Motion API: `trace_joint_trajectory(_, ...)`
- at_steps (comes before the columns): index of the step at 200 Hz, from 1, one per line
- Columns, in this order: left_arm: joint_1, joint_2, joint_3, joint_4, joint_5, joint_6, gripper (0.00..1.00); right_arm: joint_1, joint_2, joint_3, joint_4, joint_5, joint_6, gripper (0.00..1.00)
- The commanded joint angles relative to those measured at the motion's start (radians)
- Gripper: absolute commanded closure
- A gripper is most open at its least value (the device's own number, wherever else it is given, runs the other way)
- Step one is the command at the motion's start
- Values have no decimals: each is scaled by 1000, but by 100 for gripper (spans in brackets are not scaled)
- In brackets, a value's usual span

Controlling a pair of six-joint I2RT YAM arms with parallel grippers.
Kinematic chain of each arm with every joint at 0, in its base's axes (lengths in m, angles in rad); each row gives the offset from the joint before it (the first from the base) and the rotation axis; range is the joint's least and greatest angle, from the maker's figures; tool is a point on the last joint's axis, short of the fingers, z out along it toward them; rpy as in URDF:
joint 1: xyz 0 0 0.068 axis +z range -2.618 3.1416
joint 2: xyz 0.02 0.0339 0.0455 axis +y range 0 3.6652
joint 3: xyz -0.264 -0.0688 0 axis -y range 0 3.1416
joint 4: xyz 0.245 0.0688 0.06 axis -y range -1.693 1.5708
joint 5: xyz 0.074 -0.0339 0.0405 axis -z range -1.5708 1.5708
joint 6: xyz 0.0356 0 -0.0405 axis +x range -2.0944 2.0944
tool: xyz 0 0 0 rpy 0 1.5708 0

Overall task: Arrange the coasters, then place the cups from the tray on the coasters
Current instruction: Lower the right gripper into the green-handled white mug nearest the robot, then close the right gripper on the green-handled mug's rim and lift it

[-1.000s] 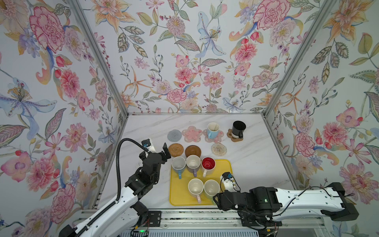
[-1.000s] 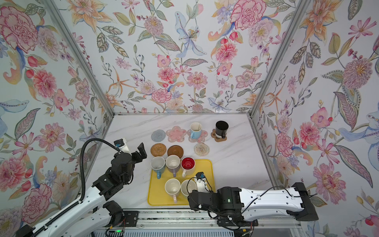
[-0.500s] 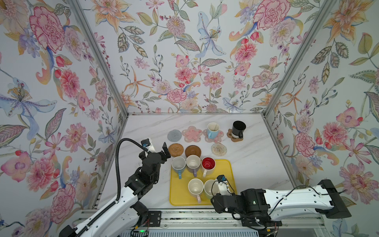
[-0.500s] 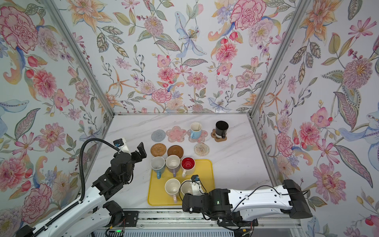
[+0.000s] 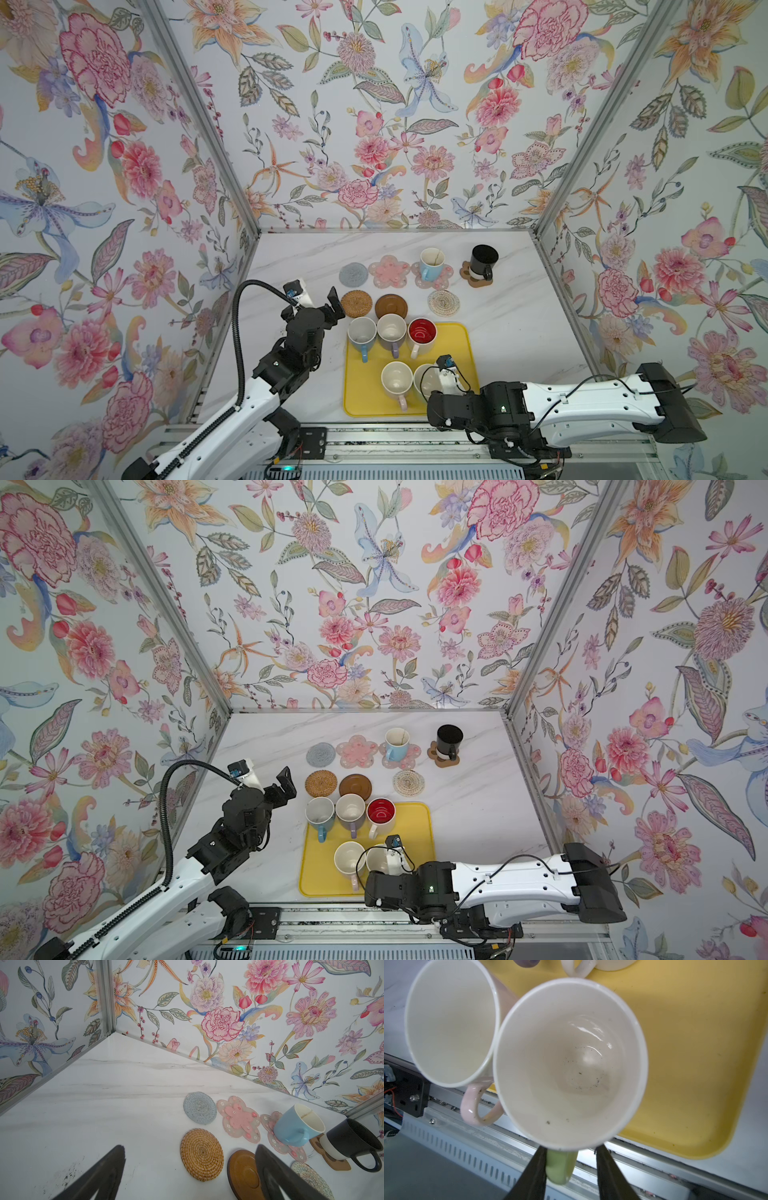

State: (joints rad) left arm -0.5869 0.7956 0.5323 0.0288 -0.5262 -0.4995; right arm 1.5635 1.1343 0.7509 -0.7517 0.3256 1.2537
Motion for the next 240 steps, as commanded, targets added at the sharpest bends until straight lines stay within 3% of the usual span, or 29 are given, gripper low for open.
trace_joint_trajectory(1,18,7,-15,13,26,-18,1,-3,31,40,-34,1,-26,60)
trace_joint_trajectory(147,45,-19,-12,-7,44,-14,1,-73,94,-13,49,-6,-111,67)
trace_joint_trajectory(240,53,-32,-27,-13,45,-20,1,-70,101,-18,19,-19,-122,89)
